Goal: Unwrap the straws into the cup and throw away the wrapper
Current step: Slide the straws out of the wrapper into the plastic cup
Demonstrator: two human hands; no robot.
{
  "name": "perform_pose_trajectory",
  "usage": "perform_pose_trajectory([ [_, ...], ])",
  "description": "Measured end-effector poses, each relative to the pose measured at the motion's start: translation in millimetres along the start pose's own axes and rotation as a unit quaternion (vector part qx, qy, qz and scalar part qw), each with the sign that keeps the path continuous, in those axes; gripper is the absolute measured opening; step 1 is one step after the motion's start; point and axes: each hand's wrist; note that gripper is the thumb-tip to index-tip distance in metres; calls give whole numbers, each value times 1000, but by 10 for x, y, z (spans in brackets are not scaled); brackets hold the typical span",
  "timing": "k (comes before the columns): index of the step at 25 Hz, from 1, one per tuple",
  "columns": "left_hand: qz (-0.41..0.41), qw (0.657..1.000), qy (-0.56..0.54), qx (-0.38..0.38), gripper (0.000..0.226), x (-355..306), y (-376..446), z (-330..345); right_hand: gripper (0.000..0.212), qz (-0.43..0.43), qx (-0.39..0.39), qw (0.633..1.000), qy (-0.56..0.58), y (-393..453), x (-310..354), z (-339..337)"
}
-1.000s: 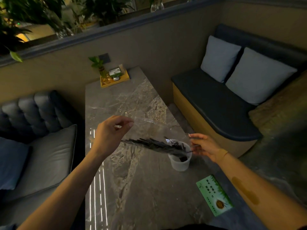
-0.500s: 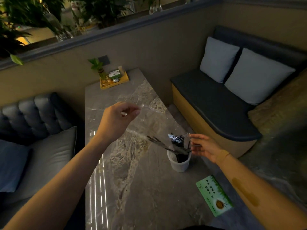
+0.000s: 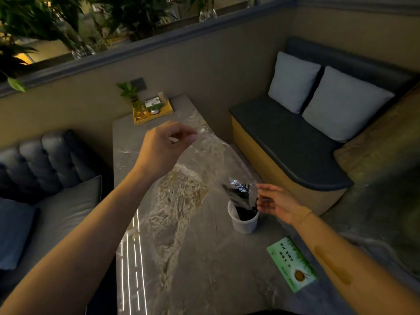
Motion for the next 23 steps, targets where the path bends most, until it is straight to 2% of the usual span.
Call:
perform_pose_trajectory([
  [5,47,998,39,-1,9,-115,99,3,25,-2,-9,1000,22,-80,-29,13],
  [11,44,999,0,-21,11,11,-15,-135,19,-18,-14,999,28,-141,24,65],
  [19,-37,982,-132,-130,11,627,-674,-552,19,-77,10,997,30,-85,195,540],
  [23,-141,949,-218,-177,8,1124,-1253,-508,11,-118,-1,992,-38,-12,159,922],
])
Point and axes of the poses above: each hand's wrist, its own y-axis towards the middle knuckle, its own z-axis out of the palm, x = y × z, and after that the axes turned 13 degrees about x, right-handed
